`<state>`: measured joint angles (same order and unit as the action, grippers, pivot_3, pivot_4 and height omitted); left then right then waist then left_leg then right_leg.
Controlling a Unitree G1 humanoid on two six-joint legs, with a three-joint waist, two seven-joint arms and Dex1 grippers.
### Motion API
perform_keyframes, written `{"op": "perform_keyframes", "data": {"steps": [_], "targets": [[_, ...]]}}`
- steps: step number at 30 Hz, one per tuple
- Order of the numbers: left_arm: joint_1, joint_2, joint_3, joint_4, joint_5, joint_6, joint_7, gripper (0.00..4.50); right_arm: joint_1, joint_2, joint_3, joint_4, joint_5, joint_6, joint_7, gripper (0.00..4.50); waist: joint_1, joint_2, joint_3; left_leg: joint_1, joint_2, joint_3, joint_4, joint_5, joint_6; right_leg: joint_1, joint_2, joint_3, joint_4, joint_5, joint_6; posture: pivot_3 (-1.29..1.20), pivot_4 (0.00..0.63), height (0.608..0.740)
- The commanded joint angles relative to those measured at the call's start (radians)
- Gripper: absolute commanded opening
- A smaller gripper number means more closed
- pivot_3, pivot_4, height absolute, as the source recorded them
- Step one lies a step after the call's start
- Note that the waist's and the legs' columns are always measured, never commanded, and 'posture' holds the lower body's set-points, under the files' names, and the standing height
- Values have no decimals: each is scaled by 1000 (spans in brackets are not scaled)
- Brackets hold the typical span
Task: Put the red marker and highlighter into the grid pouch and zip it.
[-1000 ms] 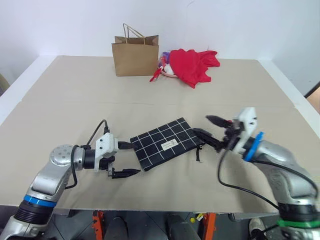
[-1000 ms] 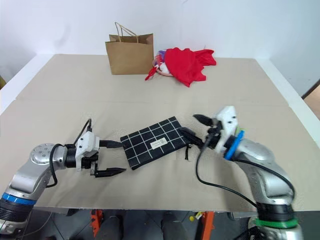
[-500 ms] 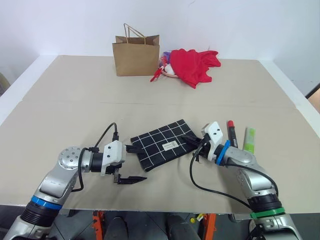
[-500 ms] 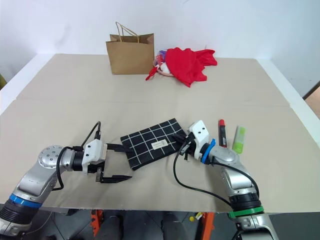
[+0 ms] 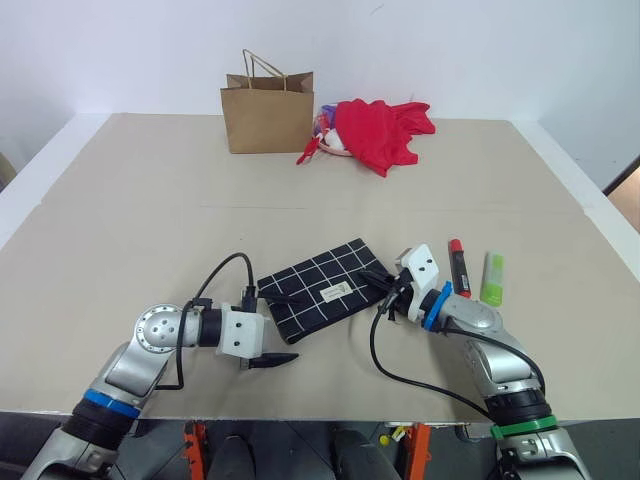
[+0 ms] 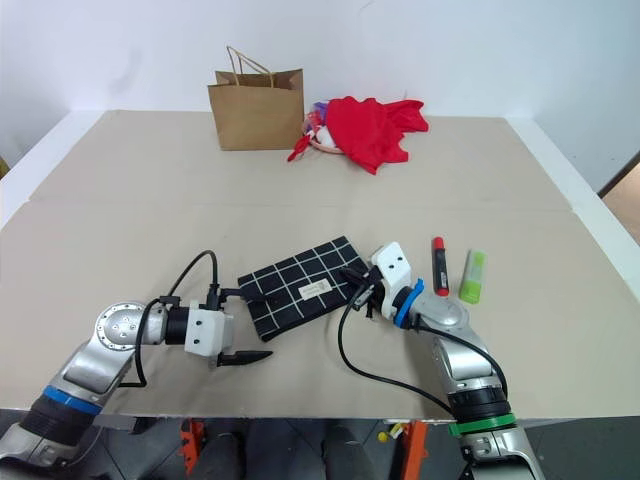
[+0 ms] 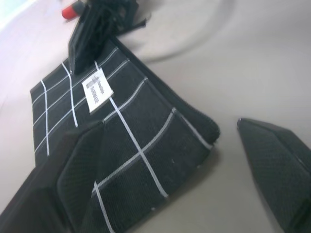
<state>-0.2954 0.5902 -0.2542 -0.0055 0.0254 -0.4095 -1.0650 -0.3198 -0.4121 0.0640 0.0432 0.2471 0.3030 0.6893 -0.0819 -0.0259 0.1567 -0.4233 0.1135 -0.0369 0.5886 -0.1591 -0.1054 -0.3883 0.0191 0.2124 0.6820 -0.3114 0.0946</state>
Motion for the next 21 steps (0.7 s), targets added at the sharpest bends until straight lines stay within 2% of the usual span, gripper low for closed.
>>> {"op": "perform_keyframes", "data": {"steps": [1, 12, 13, 16, 17, 19, 21], "targets": [[-18, 3, -22, 47, 48, -65, 36, 4500, 11, 11, 13, -6, -5, 10, 2, 30, 0, 1, -1, 0, 0, 0, 0, 0, 0, 0, 0, 0, 0, 0, 0, 0, 150, 740], [-26, 12, -37, 69, 44, -92, 54, 4500, 12, 14, 10, -6, -9, 12, 5, 30, 0, 2, -1, 0, 0, 0, 0, 1, 1, 0, 0, 0, 0, 0, 1, 0, 150, 740], [-48, -5, -41, 97, 80, -109, 88, 4500, 14, 15, 8, -13, -8, 14, 1, 30, 0, 2, -1, 0, 0, 0, 0, 1, 1, 0, 0, 0, 0, 1, 1, 0, 150, 740], [-138, -82, -72, 185, 169, -110, 174, 3850, 2, 13, 0, -15, -10, 16, -5, 0, 3, 2, -1, 1, 0, 0, 1, 1, 1, 1, 0, 0, 0, 1, 1, 0, 150, 740], [-148, -90, -75, 194, 171, -106, 179, 3245, 1, 11, -1, -15, -11, 16, -5, 0, 4, 2, -1, 0, 0, 0, 1, 2, 2, 1, 0, 0, 0, 2, 2, 0, 150, 740], [-155, -94, -76, 205, 173, -109, 185, 2835, 3, 10, -2, -16, -12, 17, -4, 0, 4, 2, -1, 0, 0, 0, 2, 2, 2, 1, 0, 0, 0, 2, 2, 0, 150, 740], [-159, -96, -81, 218, 182, -119, 194, 2067, 4, 10, 0, -16, -12, 16, -4, 0, 1, 2, -2, 0, 0, 0, 3, 2, 2, 1, 0, 0, 0, 3, 2, 0, 150, 740]]}}
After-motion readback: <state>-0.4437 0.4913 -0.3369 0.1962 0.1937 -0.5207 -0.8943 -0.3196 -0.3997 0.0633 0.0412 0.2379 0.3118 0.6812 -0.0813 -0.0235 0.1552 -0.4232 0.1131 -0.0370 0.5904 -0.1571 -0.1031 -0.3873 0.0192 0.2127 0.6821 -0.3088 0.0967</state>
